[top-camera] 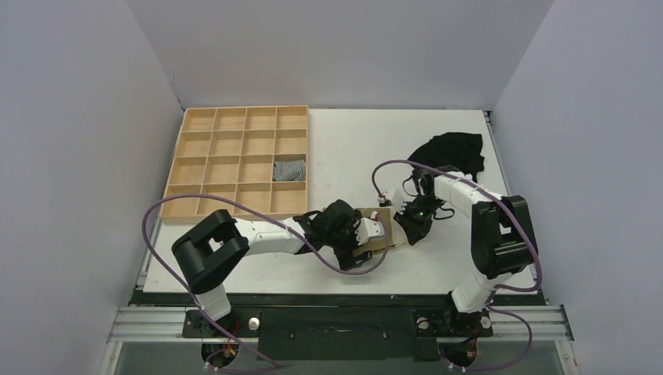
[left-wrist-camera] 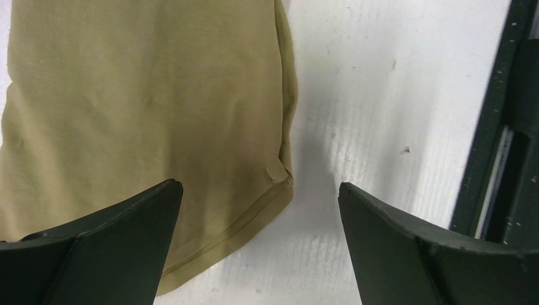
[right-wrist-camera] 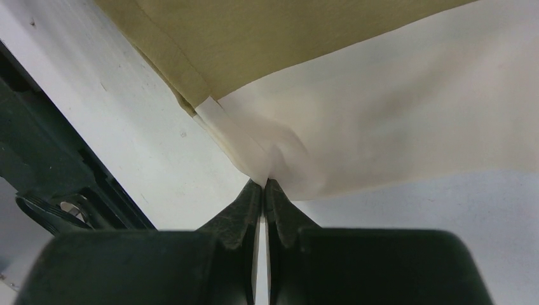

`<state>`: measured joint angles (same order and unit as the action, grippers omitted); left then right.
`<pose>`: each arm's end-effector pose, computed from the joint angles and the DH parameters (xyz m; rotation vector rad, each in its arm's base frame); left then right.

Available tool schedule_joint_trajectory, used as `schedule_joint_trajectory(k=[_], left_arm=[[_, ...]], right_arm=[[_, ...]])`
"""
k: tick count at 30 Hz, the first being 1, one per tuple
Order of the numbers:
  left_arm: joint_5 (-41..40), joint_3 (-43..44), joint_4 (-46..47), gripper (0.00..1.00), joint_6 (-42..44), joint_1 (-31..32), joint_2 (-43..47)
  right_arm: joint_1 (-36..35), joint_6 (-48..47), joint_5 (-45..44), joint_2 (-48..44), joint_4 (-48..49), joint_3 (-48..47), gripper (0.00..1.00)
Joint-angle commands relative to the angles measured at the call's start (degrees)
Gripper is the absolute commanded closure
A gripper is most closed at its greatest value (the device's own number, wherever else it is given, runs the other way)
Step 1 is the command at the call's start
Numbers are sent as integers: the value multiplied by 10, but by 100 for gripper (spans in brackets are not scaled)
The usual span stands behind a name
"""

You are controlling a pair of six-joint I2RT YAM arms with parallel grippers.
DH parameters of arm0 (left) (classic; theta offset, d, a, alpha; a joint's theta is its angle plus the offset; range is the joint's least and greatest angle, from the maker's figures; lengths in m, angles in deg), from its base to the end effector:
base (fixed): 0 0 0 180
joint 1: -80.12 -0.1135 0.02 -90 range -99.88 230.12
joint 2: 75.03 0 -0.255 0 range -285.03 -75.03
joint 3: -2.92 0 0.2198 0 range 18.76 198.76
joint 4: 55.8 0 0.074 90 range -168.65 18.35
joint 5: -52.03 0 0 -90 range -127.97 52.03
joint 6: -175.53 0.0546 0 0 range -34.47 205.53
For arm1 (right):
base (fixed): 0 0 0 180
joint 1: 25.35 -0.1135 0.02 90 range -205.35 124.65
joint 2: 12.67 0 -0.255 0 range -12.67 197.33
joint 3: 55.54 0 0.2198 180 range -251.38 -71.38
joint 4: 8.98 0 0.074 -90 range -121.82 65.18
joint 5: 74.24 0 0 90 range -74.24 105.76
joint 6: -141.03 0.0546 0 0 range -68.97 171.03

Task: Roll the underwear
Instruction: Fold the underwear at the center of the board.

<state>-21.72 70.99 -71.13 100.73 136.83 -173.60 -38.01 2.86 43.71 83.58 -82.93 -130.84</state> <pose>0.1714 -0.2888 0.1634 1.5426 1.8867 -0.6747 0.2311 0.0781 0.1666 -1.4820 2.5872 0.7455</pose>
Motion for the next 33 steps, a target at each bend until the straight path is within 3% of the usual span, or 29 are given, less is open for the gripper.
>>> schedule_joint_trajectory(k=[1,9,17,30,33], left_arm=[[-28,35,33,9,-9,11,-20],[-61,45,38,16,-13,28,-27],[-69,57,23,34,-12,37,-36],[-59,65,7,51,-6,40,-53],[-57,69,1,60,-6,41,-57]], right_arm=[[4,-6,20,3,-12,-21,100],[4,-6,19,6,-11,-19,100],[5,-7,17,11,-8,-20,100],[8,-10,11,17,-6,-19,100],[7,-9,11,18,-7,-20,100]])
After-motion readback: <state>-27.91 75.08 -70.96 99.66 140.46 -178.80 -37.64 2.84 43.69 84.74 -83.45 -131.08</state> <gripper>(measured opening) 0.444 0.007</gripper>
